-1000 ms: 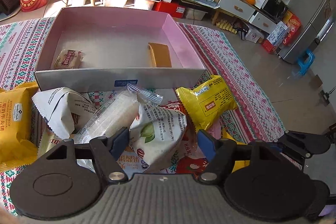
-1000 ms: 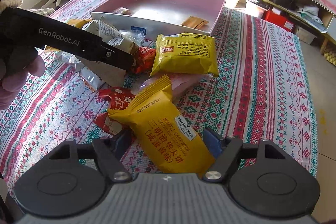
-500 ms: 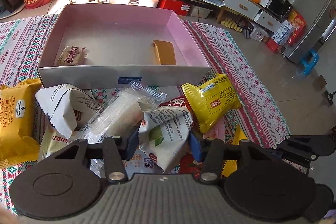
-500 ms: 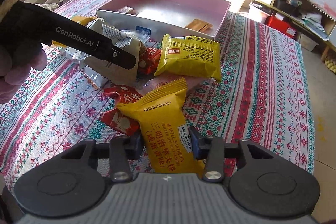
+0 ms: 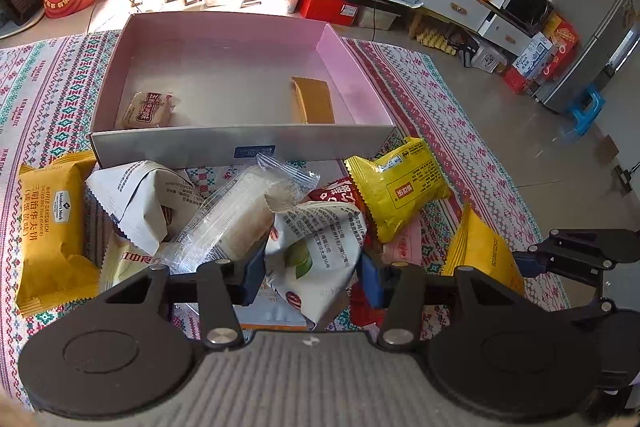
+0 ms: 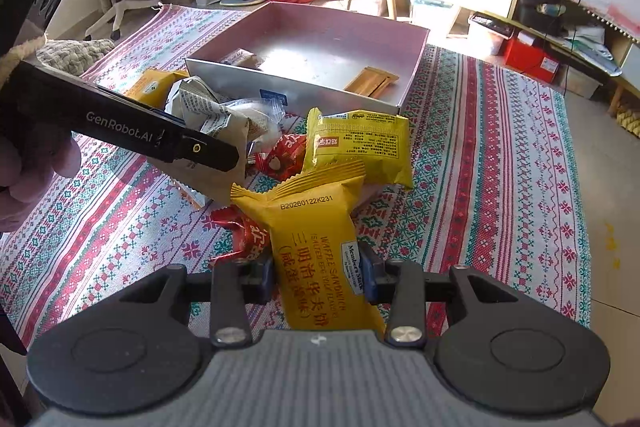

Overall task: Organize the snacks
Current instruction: 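Close the right gripper on the yellow packet while the left gripper grasps the white packet, then lift both held packets and carry them over the pink box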

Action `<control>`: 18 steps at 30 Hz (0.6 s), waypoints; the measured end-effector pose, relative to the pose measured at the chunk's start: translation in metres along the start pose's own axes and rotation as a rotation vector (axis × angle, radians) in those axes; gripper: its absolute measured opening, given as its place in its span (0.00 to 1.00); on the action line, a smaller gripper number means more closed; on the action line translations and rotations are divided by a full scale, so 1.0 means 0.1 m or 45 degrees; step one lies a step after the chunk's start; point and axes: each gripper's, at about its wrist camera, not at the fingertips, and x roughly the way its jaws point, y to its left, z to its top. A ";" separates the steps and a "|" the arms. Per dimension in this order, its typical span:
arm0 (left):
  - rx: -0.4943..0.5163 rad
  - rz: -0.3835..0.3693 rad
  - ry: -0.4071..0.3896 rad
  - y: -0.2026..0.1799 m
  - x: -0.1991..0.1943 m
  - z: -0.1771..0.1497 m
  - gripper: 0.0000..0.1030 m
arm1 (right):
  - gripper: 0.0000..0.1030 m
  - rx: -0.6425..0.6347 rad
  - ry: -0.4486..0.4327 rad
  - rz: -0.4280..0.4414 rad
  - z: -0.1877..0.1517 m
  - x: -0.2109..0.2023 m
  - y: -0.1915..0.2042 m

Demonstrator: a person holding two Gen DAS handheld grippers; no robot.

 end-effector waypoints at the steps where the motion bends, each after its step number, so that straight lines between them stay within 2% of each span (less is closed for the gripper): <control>1: 0.001 0.001 -0.004 0.00 -0.02 0.00 0.54 | 0.35 0.007 -0.009 -0.001 0.02 -0.01 0.00; 18: -0.022 -0.014 -0.076 0.13 -0.25 0.14 0.54 | 0.35 0.087 -0.108 -0.014 0.47 -0.07 0.02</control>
